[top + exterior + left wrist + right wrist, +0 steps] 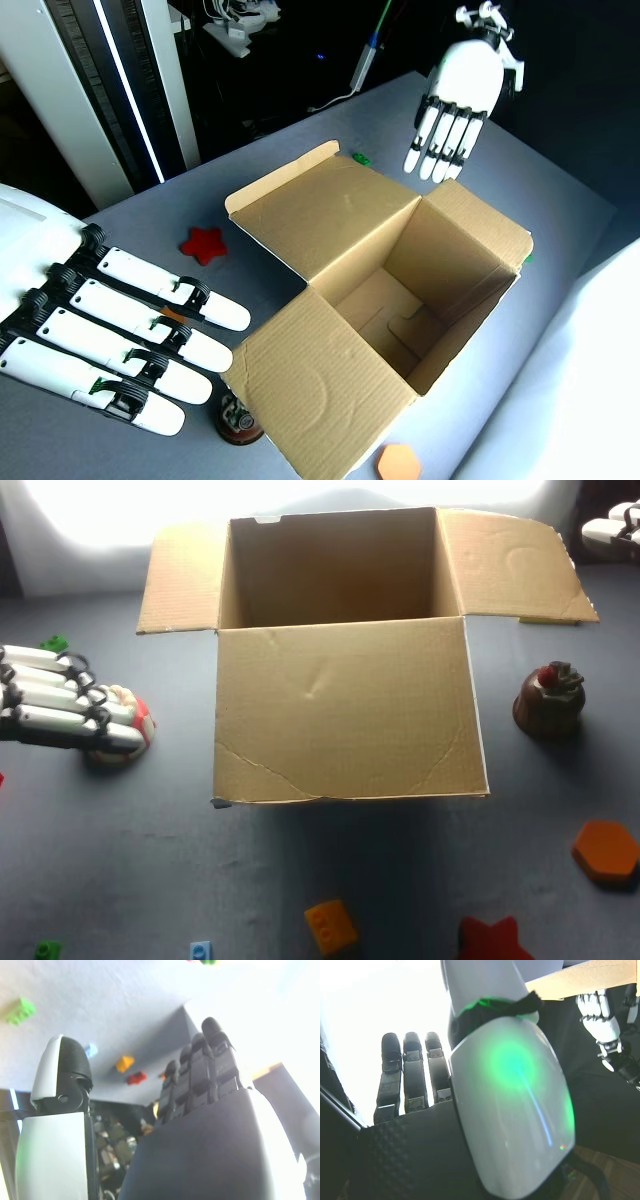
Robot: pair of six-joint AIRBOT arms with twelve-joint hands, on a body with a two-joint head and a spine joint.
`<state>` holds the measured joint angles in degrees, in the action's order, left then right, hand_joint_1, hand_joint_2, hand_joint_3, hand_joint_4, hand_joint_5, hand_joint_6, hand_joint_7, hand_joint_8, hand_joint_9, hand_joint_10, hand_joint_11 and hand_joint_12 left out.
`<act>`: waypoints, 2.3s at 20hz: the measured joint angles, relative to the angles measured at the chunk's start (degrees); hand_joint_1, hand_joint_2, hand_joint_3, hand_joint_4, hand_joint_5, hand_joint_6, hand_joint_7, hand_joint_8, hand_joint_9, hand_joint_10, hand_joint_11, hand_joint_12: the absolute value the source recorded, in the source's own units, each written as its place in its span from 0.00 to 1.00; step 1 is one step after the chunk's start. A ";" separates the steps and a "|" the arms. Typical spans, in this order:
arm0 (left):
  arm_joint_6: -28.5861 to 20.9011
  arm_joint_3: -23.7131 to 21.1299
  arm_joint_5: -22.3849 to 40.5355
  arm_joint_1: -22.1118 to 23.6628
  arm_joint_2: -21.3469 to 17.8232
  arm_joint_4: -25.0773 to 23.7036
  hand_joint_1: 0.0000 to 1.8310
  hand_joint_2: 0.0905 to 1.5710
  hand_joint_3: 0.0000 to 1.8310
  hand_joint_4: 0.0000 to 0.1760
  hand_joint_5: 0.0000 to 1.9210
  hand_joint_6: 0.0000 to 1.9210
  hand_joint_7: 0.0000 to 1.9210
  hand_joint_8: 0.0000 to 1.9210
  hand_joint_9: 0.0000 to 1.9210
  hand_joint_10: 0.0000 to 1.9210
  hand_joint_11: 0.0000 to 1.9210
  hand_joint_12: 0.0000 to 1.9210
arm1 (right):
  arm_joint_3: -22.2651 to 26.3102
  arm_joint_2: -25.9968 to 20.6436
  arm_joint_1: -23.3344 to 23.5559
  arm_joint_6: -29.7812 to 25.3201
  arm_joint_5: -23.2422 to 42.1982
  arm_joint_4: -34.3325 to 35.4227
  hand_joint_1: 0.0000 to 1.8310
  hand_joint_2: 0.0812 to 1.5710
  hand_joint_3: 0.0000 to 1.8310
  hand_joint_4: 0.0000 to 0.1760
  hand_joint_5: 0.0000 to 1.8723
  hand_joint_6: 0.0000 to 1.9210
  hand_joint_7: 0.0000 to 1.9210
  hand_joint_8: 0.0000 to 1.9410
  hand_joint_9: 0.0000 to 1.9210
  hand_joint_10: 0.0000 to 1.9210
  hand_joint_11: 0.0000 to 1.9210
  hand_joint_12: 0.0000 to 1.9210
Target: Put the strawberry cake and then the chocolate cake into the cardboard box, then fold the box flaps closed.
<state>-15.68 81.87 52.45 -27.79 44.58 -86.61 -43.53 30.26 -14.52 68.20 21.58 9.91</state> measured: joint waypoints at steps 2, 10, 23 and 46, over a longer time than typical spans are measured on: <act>0.44 0.61 -0.74 0.00 1.27 0.24 0.62 0.66 0.00 0.17 0.05 0.00 0.06 0.00 0.06 0.00 0.00 0.28 | 0.00 0.00 0.00 0.02 0.04 0.00 0.54 0.70 0.04 0.20 0.00 0.00 0.00 0.00 0.01 0.00 0.00 0.00; 1.75 6.71 -2.05 -0.11 7.89 0.28 0.64 0.66 0.00 0.21 0.03 0.00 0.04 0.00 0.04 0.00 0.00 0.29 | -0.02 -0.02 0.00 0.15 0.09 0.00 0.60 0.65 0.01 0.15 0.01 0.00 0.01 0.00 0.02 0.00 0.00 0.16; 1.60 17.35 -3.04 1.11 17.49 -0.79 0.64 0.67 0.00 0.25 0.03 0.00 0.03 0.00 0.05 0.00 0.00 0.30 | -0.02 -0.02 0.00 0.24 0.48 0.02 0.65 0.64 0.00 0.05 0.02 0.01 0.01 0.00 0.00 0.00 0.00 0.00; 1.29 28.55 -3.43 -1.07 25.86 -1.62 0.62 0.64 0.00 0.30 0.01 0.00 0.00 0.00 0.00 0.00 0.00 0.19 | -0.02 -0.02 0.13 0.26 0.50 0.04 0.68 0.64 0.00 0.08 0.01 0.01 0.01 0.01 0.00 0.00 0.00 0.00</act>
<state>-14.39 110.41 49.01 -28.86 70.43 -88.23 -43.55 30.24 -14.39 68.47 22.09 9.96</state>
